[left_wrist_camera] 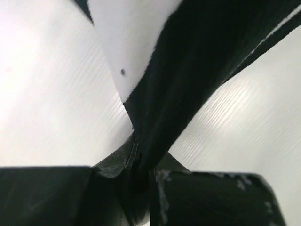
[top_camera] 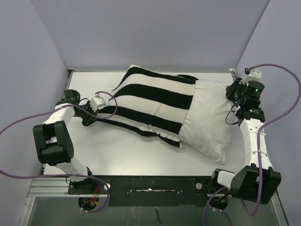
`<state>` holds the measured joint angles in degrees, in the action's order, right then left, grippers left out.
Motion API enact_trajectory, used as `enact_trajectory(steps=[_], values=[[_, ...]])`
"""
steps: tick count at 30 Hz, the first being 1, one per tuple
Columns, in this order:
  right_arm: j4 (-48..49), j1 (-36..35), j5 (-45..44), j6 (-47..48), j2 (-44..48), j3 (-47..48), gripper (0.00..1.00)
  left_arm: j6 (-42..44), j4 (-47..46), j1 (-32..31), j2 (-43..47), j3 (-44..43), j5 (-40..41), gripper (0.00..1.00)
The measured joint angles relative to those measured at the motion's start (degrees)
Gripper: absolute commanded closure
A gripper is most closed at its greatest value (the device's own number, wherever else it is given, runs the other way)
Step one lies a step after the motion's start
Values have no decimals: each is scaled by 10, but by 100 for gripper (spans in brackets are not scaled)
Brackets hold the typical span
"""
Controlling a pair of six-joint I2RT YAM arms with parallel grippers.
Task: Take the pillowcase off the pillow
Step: Remove the pillow from the pillowcase.
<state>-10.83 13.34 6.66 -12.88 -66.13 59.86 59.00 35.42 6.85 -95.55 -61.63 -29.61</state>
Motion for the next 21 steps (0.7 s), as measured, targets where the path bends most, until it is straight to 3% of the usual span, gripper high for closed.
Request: enact_trajectory(steps=[4, 8, 15, 21], values=[[-30, 3, 46, -27, -35, 22, 100, 69, 34, 104, 14, -9, -41, 100], [-52, 1, 85, -43, -90, 56, 100, 121, 75, 163, 14, -10, -61, 100], [-73, 1, 102, -55, -176, 125, 100, 195, 90, 192, 23, 3, -80, 100], [-91, 1, 106, -56, -189, 144, 100, 217, 90, 197, 29, 12, -82, 100]])
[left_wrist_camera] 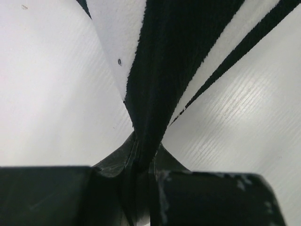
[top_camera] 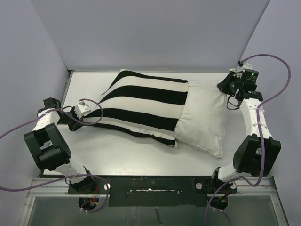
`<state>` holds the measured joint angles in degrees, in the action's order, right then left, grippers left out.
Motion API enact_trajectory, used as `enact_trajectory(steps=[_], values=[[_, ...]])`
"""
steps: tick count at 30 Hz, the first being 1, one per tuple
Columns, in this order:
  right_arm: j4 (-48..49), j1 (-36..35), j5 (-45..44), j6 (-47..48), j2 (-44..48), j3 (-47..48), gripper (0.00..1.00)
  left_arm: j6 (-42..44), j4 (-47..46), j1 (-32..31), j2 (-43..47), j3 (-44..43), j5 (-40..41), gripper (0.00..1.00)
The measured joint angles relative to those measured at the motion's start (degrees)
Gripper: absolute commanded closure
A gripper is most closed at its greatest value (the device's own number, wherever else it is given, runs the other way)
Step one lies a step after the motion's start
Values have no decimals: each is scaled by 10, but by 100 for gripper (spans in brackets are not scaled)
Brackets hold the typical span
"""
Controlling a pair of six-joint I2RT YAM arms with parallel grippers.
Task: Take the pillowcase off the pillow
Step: Remove the pillow from the pillowcase.
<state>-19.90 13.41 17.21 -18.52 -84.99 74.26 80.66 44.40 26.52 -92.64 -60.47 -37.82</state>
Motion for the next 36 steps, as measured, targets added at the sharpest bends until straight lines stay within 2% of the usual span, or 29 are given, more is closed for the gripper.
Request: enact_trajectory(steps=[3, 4, 5, 6, 7, 8, 12, 16, 18, 22, 25, 32, 36], values=[[2, 7, 14, -25, -5, 4, 100, 9, 1, 1, 0, 0, 0, 100], [14, 15, 31, -45, -8, 2, 100, 12, 5, 3, 0, 0, 0, 87], [47, 22, 51, -70, -11, -8, 100, 13, 18, 5, 0, -3, -2, 62], [88, 26, 67, -94, -14, -23, 100, 15, 31, 6, 0, -6, -4, 29], [128, 27, 80, -111, -17, -37, 100, 16, 54, 8, 0, -17, 2, 6], [199, 27, 92, -129, -26, -55, 100, 13, 78, 15, 0, -36, 14, 3], [469, 8, 127, -184, -94, -65, 100, -30, 156, 36, 0, -143, -2, 2], [688, -10, 180, -267, -161, -14, 100, -99, 184, -3, 0, -237, -59, 2], [751, -21, 216, -306, -192, 45, 100, -136, 183, -24, 0, -269, -78, 2], [829, -40, 282, -365, -236, 195, 100, -184, 187, -63, 0, -327, -103, 2], [894, -56, 291, -375, -208, 204, 100, -185, 206, -90, 0, -339, -118, 2], [949, -102, 311, -319, -62, 46, 100, -122, 313, -149, 19, -237, -145, 2], [973, -112, 303, -285, 10, -52, 100, -137, 293, -190, 69, -149, -144, 2]])
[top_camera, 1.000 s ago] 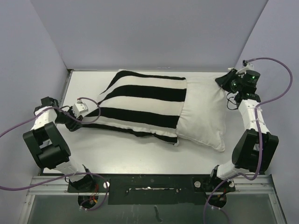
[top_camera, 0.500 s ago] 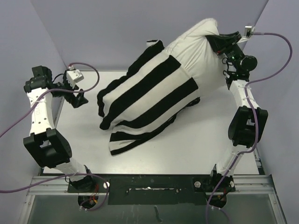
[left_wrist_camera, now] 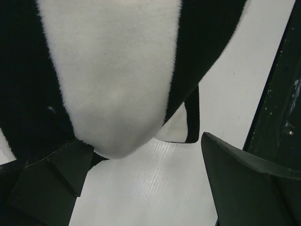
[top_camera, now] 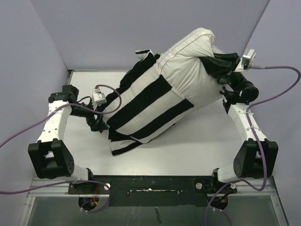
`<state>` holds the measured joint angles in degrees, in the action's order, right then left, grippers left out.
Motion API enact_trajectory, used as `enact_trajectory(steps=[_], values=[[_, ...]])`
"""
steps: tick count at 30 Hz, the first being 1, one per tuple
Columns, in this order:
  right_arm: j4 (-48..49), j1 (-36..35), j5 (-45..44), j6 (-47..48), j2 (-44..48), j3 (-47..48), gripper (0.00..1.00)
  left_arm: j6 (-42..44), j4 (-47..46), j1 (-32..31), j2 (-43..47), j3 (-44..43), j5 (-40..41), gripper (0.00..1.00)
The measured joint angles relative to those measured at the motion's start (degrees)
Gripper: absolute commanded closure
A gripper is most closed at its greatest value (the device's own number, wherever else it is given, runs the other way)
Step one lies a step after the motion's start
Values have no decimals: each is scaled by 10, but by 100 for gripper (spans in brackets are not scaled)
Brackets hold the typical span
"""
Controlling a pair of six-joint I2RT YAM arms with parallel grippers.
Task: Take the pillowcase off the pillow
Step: Remove the pillow from the pillowcase.
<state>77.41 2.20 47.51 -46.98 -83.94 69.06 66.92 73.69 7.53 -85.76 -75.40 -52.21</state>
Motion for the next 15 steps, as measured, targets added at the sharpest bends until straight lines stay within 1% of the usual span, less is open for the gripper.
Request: enact_trajectory(steps=[3, 6, 11, 15], values=[[12, -5, -1, 19, 34, -42, 100, -33, -49, -1, 25, 37, 19, 2], [16, -3, 7, 26, 53, -54, 100, -62, -101, 19, 19, 40, 29, 2], [19, 12, 28, 17, 56, -54, 100, -80, -131, 57, -25, 12, 27, 2], [19, 21, 37, 10, 56, -54, 100, -74, -158, 60, -30, 24, 27, 2]])
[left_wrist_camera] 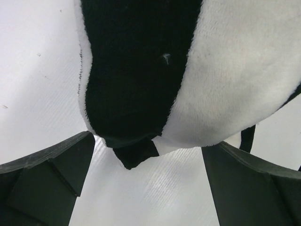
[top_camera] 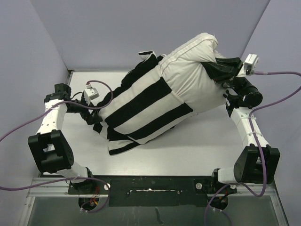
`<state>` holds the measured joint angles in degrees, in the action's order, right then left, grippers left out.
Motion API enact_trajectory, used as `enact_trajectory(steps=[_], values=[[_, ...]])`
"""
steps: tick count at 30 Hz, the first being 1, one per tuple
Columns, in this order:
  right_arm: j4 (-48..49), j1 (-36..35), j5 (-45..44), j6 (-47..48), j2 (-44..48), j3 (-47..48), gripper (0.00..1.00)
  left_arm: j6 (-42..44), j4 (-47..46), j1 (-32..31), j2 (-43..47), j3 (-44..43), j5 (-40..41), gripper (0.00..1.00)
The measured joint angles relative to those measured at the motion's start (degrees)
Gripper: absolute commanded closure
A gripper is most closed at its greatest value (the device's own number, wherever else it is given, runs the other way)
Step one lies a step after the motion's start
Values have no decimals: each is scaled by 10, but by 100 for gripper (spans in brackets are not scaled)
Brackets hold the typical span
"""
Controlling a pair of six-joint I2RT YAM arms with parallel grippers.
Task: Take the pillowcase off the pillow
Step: Remove the pillow from the pillowcase.
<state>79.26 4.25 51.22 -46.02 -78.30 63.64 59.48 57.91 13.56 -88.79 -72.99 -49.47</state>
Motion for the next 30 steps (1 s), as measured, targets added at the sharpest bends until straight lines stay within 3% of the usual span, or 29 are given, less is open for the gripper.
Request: enact_trajectory(steps=[9, 10, 17, 19, 20, 26, 30], values=[[0, -8, 38, -31, 0, 27, 100, 26, -43, -1, -52, 29, 1, 3], [0, -10, 42, -37, 0, 30, 100, 29, -43, -1, -67, 28, -3, 7], [0, -10, 55, -58, 0, 39, 100, 38, -33, -10, -116, 18, -35, 61], [0, -10, 54, -61, 0, 39, 100, 36, -36, -11, -116, 18, -45, 81], [0, -10, 54, -61, 0, 38, 100, 33, -38, -11, -116, 18, -50, 100], [-53, -3, 32, -30, 46, -12, 100, 4, -43, -6, -114, 21, -85, 100], [-234, -3, 10, 72, 142, -40, 100, -36, -71, 15, -101, 41, -71, 100]])
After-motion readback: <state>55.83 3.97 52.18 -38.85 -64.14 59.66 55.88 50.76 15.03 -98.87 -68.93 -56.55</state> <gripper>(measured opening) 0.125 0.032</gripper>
